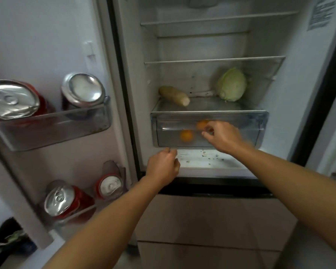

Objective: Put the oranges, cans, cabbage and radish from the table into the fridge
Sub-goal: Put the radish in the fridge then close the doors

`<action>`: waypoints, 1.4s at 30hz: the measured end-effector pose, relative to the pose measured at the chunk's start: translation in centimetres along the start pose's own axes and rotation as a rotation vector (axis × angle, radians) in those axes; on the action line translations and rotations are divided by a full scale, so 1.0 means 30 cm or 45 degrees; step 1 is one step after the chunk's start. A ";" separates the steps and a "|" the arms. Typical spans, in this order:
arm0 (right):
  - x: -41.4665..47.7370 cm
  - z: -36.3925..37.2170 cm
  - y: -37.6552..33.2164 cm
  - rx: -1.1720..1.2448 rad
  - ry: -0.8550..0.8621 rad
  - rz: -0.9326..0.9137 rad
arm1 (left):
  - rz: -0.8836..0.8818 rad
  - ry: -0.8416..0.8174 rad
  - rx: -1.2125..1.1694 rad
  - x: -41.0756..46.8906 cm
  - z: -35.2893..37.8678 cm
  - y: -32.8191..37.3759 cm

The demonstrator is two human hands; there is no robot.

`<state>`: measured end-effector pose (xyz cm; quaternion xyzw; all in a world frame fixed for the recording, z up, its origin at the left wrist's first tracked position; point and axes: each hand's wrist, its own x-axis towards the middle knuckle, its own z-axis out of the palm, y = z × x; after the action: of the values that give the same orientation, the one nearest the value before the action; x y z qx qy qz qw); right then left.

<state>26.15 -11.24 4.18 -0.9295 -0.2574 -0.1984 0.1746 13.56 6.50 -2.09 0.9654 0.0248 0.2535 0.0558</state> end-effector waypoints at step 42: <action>-0.809 0.017 -0.642 0.134 -0.030 -0.071 | -0.323 0.616 -0.646 -0.804 -0.512 -0.390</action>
<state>-3.42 -5.42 -3.12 -0.9137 -0.2952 -0.1783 0.2147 -15.23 17.75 -1.96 0.8224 0.0931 0.4634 0.3167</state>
